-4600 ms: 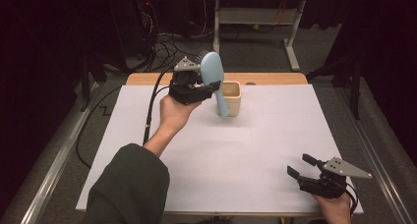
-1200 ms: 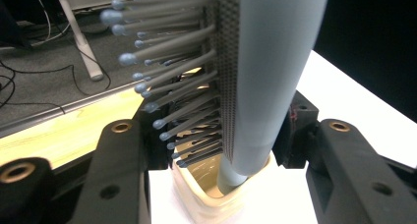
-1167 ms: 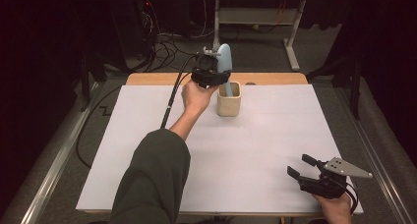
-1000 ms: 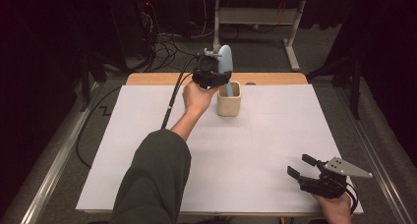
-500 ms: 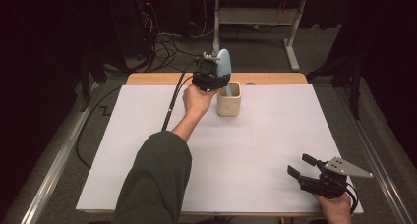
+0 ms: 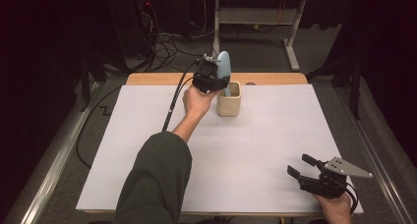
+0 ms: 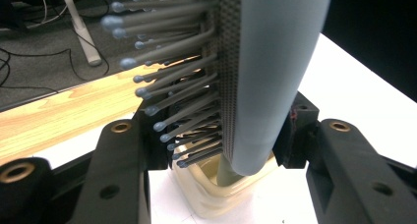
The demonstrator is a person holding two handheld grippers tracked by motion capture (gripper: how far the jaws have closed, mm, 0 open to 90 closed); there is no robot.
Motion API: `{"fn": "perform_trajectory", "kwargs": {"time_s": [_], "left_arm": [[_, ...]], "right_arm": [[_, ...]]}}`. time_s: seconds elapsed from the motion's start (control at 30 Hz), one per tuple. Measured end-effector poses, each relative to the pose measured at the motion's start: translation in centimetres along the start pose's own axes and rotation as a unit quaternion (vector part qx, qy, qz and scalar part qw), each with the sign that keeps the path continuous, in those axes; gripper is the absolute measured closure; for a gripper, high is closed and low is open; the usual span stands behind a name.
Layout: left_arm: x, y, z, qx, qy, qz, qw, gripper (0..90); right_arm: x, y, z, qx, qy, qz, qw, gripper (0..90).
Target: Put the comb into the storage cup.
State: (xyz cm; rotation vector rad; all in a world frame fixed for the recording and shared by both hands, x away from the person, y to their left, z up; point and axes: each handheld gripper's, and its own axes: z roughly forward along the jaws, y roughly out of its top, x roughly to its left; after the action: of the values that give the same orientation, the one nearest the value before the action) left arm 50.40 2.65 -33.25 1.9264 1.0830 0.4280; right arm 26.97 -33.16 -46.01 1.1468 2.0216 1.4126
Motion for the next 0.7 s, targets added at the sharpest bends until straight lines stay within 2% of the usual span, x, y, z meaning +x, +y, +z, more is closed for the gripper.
{"fn": "perform_trajectory", "kwargs": {"time_s": [0.47,0.7], "left_arm": [[-0.2,-0.4,0.7,0.010,0.000,0.000,0.9999,51.2],[-0.1,-0.9,1.3,0.017,-0.001,-0.007,0.9998,51.0]], "right_arm": [[0.1,0.0,0.1,0.004,0.002,0.000,1.0000,25.2],[0.1,0.0,0.0,0.000,0.010,-0.003,0.9999,24.9]]}}
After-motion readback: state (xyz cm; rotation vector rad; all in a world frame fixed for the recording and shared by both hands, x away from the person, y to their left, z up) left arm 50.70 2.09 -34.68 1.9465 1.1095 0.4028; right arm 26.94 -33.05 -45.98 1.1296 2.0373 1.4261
